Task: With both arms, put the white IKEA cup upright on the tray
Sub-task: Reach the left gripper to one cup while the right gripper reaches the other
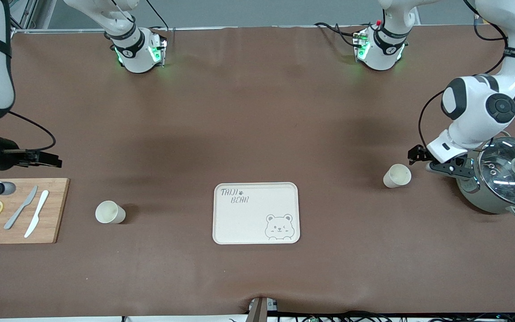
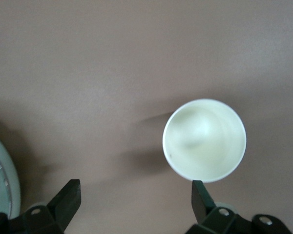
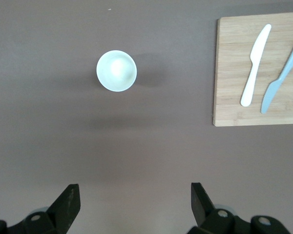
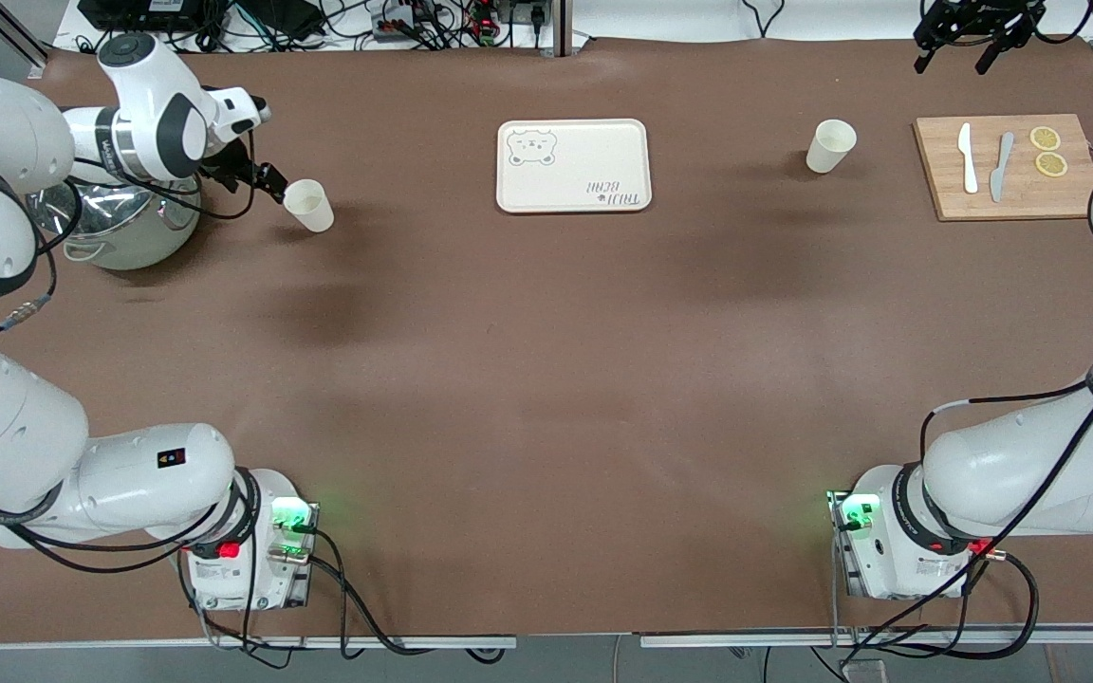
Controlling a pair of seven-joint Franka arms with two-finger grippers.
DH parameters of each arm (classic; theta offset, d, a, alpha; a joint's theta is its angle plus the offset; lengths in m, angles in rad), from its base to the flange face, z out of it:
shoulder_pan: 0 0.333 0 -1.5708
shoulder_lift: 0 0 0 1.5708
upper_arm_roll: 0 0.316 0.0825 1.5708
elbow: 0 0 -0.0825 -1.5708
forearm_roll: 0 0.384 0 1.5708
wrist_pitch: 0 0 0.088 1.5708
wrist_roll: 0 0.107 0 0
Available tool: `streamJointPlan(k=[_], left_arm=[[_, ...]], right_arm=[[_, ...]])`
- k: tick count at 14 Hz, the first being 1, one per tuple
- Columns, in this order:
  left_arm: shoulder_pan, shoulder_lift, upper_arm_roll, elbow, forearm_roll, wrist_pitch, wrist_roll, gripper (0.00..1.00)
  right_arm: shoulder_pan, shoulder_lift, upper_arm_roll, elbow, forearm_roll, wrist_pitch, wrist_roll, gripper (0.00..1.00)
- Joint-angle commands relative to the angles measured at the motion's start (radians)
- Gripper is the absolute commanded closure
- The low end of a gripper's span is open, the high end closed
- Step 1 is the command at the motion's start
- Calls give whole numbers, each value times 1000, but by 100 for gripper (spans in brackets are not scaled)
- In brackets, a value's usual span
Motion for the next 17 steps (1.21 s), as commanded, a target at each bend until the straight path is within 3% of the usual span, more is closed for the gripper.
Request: streamJointPlan(k=[1,5,7,10,17], left_arm=[[-17,31,-1,45,3,3,-5,0],[-55,107,-1,116,9,6,-47,0],[-61,131,-1,127,10,18,-48,0],[-60,153,1,135,10,32,-48,0],[-55,205,1,136,15,54,-44,0]], right_arm=[[17,10,1,19,1,73,1,0],[8,73,0,20,-39,172,1,0],[-47,123,-3,20,-24,271,-3,0],[-58,182,0,19,-27,391,-129,0],[-31,320,0,19,64,482,-131,0]])
